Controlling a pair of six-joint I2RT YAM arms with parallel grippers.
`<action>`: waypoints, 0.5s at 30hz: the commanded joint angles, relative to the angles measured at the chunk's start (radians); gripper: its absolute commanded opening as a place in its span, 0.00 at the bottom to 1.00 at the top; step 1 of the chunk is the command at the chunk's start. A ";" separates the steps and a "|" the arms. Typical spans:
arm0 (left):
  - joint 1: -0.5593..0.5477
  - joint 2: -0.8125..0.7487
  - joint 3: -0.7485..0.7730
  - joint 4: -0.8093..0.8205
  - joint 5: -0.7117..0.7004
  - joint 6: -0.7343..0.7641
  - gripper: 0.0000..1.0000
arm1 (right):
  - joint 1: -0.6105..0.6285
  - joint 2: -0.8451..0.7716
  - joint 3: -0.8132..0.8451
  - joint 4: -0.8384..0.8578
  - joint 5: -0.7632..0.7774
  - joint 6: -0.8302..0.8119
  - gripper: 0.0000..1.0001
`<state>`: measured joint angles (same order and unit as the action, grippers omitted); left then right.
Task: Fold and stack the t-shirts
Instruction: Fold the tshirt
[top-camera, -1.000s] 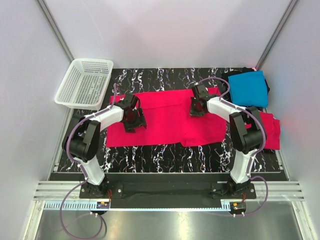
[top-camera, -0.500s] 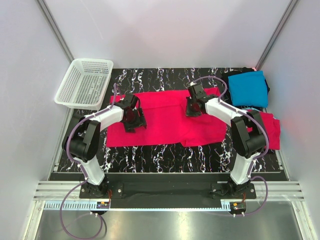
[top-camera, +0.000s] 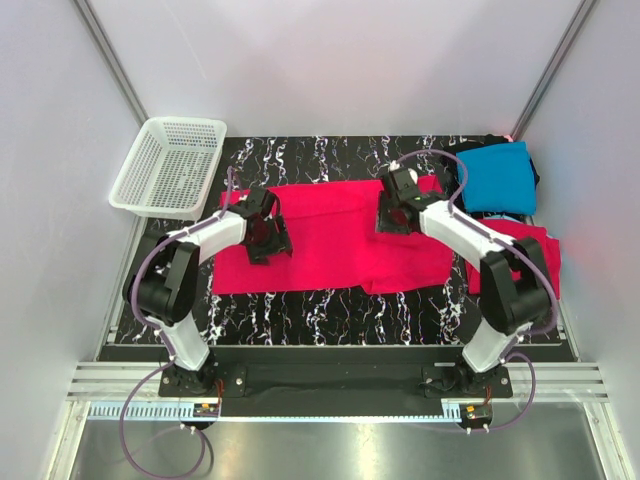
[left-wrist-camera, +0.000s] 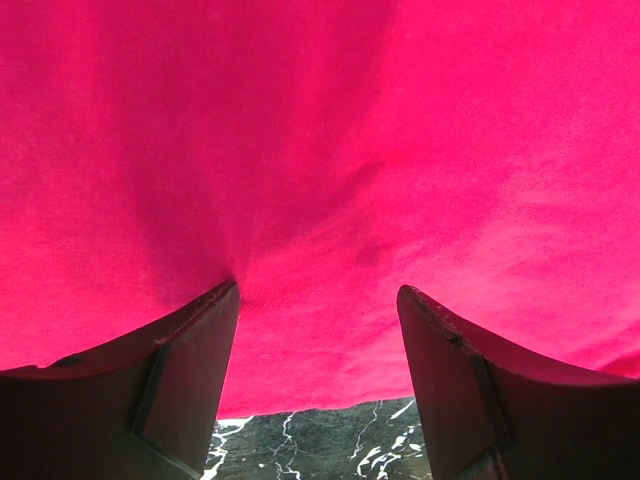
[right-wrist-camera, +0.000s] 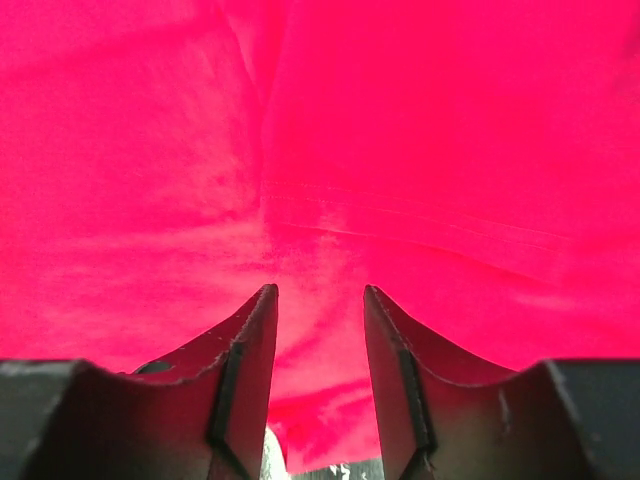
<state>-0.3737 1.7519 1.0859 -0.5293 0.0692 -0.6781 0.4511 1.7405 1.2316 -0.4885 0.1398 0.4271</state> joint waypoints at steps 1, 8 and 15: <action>-0.005 -0.101 -0.017 0.003 -0.055 0.000 0.70 | 0.008 -0.125 0.000 -0.027 0.113 0.022 0.47; -0.007 -0.368 -0.199 0.015 -0.222 -0.101 0.71 | 0.008 -0.323 -0.217 -0.056 0.119 0.119 0.48; -0.021 -0.448 -0.320 -0.009 -0.240 -0.159 0.72 | 0.008 -0.409 -0.380 -0.068 0.001 0.203 0.49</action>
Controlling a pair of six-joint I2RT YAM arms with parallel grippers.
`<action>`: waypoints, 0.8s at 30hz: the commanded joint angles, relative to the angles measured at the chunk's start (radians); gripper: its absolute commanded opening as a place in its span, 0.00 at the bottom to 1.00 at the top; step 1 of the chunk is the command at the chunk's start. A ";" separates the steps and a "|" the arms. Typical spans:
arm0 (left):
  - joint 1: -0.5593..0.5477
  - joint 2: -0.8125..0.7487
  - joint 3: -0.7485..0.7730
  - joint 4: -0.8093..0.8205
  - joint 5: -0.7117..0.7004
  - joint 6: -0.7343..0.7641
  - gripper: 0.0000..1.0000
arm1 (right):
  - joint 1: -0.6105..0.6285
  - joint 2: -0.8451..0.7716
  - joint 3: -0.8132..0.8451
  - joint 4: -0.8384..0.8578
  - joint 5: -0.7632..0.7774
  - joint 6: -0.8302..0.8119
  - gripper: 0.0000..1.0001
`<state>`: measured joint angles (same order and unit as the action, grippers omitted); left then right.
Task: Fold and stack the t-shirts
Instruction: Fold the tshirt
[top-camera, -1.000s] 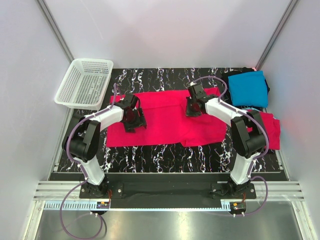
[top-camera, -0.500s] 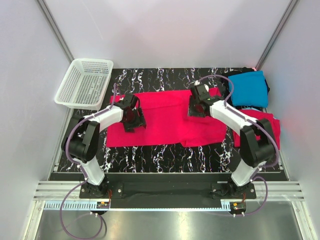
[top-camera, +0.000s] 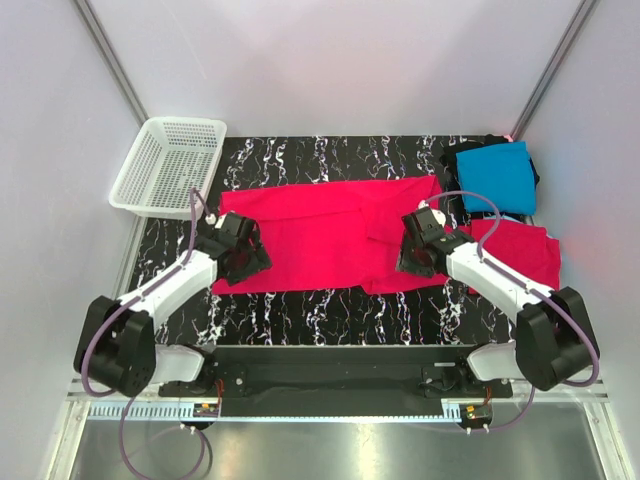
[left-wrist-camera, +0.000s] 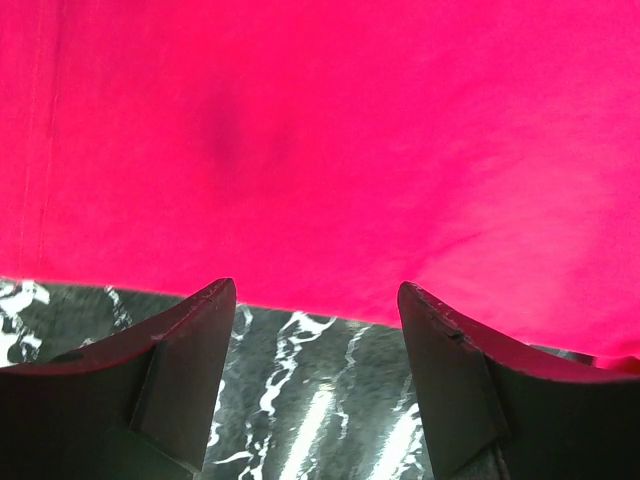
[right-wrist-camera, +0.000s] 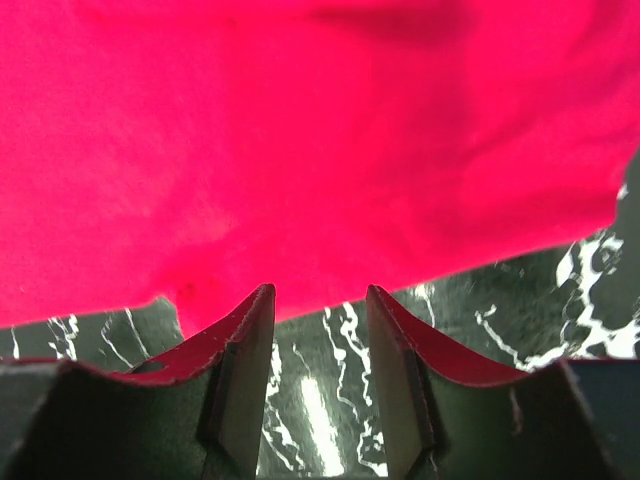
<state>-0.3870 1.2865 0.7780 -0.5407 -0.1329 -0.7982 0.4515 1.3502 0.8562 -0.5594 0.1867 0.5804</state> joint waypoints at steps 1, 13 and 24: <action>-0.009 0.036 0.006 -0.007 -0.028 -0.036 0.71 | 0.009 -0.008 0.000 -0.002 -0.049 0.047 0.49; -0.033 0.346 0.210 -0.084 0.042 0.013 0.70 | 0.007 0.291 0.168 -0.020 -0.107 -0.043 0.50; -0.035 0.533 0.363 -0.137 0.049 0.031 0.71 | 0.006 0.467 0.290 -0.013 -0.112 -0.100 0.49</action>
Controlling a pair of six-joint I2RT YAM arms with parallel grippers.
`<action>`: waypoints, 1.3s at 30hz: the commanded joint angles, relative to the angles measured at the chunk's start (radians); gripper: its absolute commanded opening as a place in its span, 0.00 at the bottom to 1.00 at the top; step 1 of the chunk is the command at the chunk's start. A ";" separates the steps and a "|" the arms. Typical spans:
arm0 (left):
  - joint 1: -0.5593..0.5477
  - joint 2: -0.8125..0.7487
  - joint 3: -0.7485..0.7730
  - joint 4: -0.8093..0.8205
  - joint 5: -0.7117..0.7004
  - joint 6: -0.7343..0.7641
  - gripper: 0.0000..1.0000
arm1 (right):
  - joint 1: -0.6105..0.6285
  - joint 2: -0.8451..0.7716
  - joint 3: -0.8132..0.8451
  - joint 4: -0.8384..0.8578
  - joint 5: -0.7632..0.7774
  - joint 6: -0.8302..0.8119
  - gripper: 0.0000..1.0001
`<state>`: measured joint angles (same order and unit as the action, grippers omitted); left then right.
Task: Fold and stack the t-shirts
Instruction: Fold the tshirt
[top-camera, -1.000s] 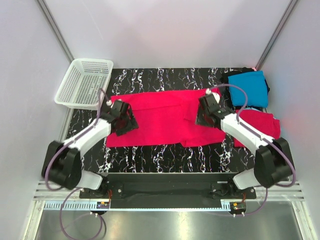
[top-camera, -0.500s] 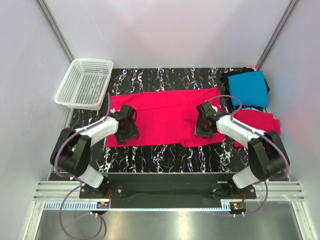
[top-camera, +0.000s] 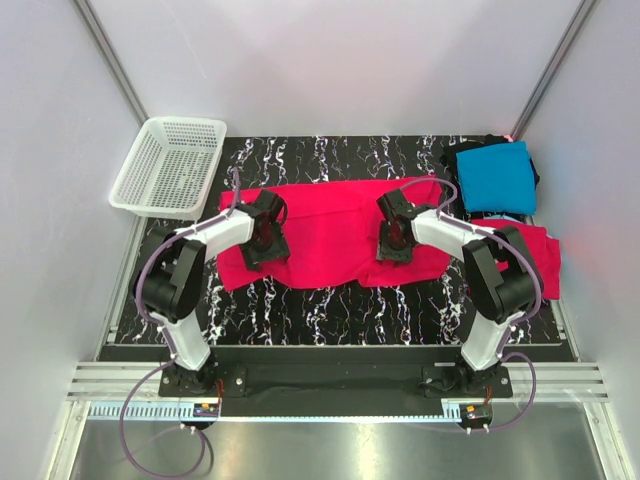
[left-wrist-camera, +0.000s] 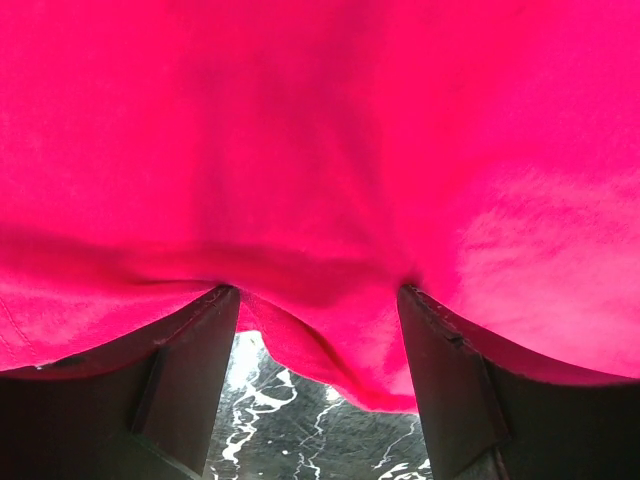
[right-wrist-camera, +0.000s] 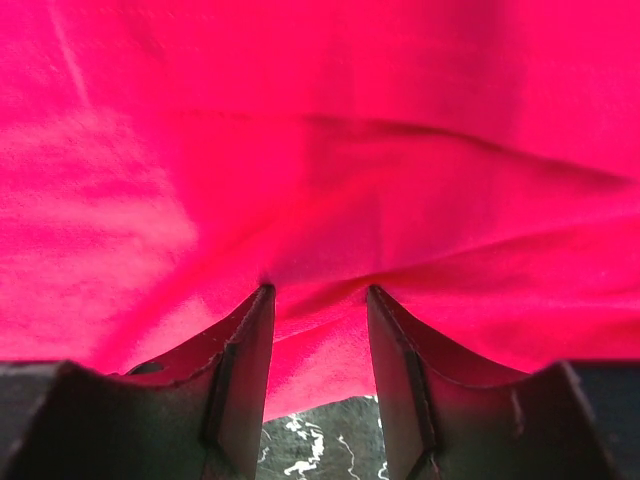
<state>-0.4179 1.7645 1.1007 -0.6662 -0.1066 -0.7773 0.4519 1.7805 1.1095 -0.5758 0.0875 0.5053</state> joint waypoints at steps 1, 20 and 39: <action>-0.004 0.064 0.053 -0.030 0.024 0.009 0.70 | 0.005 0.048 0.036 0.005 -0.018 -0.025 0.49; -0.007 -0.249 -0.091 -0.125 -0.140 -0.088 0.72 | 0.005 -0.259 0.027 -0.087 0.073 -0.010 0.49; 0.119 0.087 0.180 -0.044 -0.007 0.009 0.77 | -0.131 0.028 0.173 -0.024 -0.011 -0.097 0.74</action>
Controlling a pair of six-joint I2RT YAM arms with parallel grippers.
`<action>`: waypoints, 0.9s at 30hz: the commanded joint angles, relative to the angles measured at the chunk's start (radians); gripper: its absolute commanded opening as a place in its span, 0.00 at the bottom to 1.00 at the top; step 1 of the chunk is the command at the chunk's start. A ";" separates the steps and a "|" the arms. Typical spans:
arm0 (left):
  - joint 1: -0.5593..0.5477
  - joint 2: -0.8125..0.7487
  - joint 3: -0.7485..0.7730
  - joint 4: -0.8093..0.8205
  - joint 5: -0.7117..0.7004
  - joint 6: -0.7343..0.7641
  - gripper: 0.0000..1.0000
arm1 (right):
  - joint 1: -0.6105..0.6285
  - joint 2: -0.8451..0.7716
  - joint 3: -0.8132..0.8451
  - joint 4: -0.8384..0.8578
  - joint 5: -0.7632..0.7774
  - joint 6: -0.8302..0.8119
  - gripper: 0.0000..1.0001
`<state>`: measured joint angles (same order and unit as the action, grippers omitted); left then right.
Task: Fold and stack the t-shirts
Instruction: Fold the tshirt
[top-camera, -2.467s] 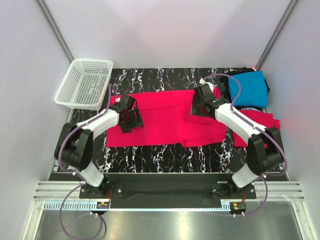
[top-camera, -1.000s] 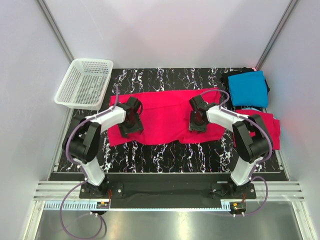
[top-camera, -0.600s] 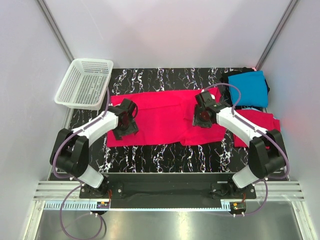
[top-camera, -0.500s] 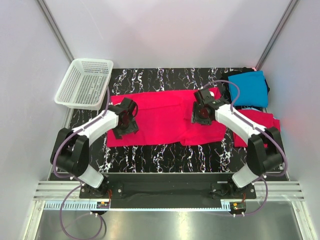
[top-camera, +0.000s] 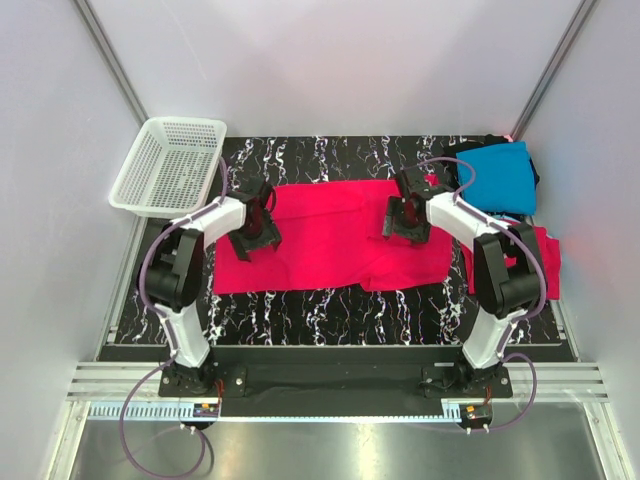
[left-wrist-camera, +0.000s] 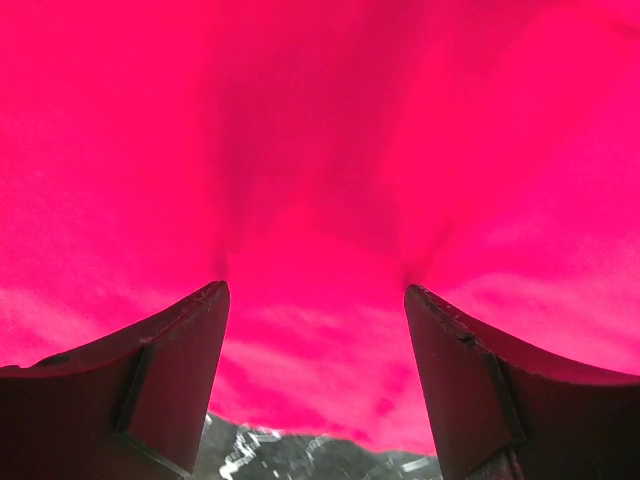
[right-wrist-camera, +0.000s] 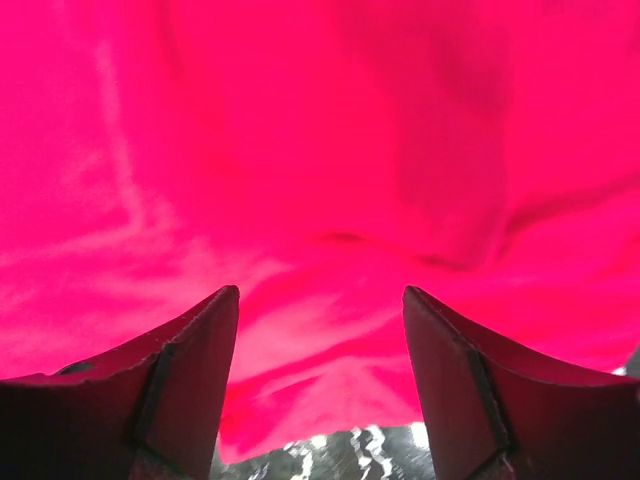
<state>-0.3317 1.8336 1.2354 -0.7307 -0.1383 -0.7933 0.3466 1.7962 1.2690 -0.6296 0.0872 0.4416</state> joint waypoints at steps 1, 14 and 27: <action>0.040 0.033 0.045 0.022 0.031 0.026 0.77 | -0.032 0.017 0.009 0.033 -0.006 -0.041 0.75; 0.085 0.187 0.182 0.010 0.132 0.028 0.78 | -0.127 0.172 0.122 0.038 -0.254 -0.050 0.76; 0.151 0.366 0.387 -0.030 0.255 0.017 0.78 | -0.212 0.422 0.410 -0.057 -0.377 -0.075 0.75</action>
<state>-0.2028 2.1082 1.5852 -0.8223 0.0750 -0.7765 0.1532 2.1368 1.5967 -0.6529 -0.2577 0.3981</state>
